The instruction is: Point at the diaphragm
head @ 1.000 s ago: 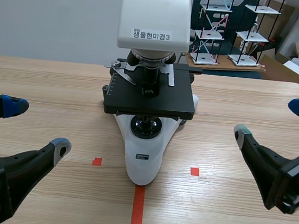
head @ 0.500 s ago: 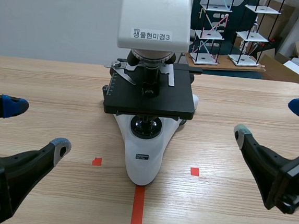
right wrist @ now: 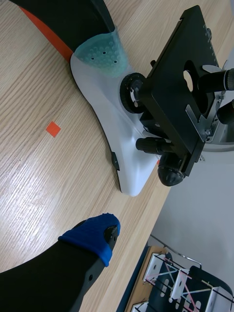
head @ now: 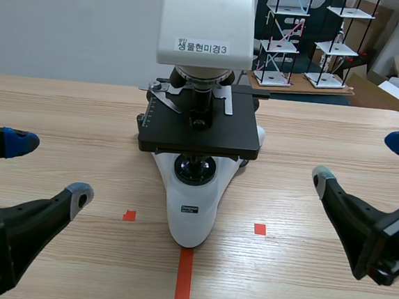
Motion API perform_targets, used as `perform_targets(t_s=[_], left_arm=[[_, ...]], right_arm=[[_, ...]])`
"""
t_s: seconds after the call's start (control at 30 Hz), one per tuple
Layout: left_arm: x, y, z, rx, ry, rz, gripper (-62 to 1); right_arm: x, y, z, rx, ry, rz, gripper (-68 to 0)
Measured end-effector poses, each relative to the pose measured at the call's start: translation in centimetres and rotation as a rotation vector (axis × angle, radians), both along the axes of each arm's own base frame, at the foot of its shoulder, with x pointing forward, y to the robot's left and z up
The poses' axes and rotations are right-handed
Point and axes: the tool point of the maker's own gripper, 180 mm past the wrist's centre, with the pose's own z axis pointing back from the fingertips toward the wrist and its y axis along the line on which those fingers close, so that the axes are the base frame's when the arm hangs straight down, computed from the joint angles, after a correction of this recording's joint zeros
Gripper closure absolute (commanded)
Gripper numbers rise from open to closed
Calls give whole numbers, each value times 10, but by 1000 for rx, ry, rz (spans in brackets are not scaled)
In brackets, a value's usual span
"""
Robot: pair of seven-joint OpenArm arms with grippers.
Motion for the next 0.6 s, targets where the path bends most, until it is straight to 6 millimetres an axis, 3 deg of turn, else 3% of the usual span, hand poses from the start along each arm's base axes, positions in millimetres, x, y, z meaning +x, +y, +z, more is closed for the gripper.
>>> perform_targets(t_s=[0.1, 0.17, 0.37, 0.6], left_arm=[[0, 2, -2, -3, 1, 6, -244], [0, 5, -6, -7, 7, 17, -141], [1, 17, -14, -45, -5, 61, -30], [-1, 45, -21, -104, -95, 131, -30]], right_arm=[[0, 0, 0, 0, 0, 0, -621], [0, 0, 0, 0, 0, 0, -621], [0, 0, 0, 0, 0, 0, -621], [0, 0, 0, 0, 0, 0, -621]])
